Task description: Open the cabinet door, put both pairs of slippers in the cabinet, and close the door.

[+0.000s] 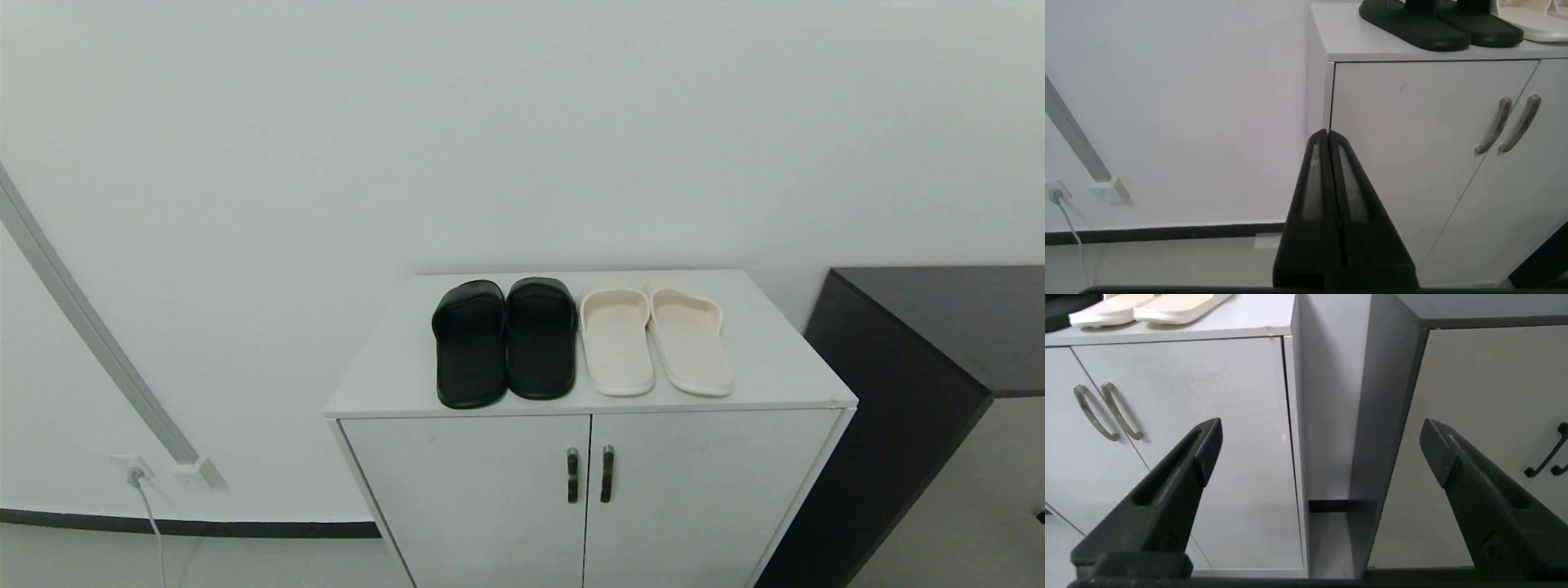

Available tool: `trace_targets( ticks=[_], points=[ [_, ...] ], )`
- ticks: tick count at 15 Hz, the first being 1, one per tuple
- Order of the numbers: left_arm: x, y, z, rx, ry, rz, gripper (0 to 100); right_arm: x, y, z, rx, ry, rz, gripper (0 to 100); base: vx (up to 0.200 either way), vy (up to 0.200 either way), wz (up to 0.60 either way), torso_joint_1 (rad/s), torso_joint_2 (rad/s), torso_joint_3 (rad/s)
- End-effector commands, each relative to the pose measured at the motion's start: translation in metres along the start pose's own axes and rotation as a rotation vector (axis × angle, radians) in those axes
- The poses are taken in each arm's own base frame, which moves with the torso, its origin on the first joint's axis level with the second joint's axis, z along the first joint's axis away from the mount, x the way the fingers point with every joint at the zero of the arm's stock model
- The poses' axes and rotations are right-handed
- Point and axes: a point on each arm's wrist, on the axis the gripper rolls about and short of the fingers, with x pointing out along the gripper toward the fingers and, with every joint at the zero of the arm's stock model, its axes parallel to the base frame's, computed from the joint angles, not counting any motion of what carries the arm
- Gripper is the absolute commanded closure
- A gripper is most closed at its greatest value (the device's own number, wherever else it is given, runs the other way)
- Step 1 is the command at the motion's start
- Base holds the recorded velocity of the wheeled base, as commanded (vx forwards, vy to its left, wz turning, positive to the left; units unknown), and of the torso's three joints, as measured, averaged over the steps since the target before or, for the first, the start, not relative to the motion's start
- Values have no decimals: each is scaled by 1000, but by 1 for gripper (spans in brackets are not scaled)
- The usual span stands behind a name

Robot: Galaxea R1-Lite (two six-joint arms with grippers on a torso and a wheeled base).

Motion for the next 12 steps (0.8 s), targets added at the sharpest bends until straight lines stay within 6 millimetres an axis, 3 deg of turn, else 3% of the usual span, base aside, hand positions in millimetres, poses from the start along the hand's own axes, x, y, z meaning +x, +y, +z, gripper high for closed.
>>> trace_targets(
  ticks=[1, 8, 9, 10, 11, 12],
  points=[
    [0, 0, 0, 0, 1, 0, 100, 0, 0, 0, 0, -1, 2, 0, 0, 0, 0, 0, 0, 0],
    [0, 0, 0, -6, 1, 0, 100, 3, 0, 0, -14, 40, 32, 0, 0, 0, 0, 0, 0, 0],
    [0, 0, 0, -11, 1, 2, 100, 0, 0, 9, -25, -12, 18, 0, 0, 0, 0, 0, 0, 0],
    [0, 0, 0, -8, 1, 0, 100, -6, 0, 64, 44, -89, 30, 0, 0, 0, 0, 0, 0, 0],
    [0, 0, 0, -11, 1, 2, 100, -1, 0, 65, 107, -5, 31, 0, 0, 0, 0, 0, 0, 0],
    [0, 0, 0, -14, 0, 5, 100, 3, 0, 48, -16, 89, 40, 0, 0, 0, 0, 0, 0, 0]
  ],
)
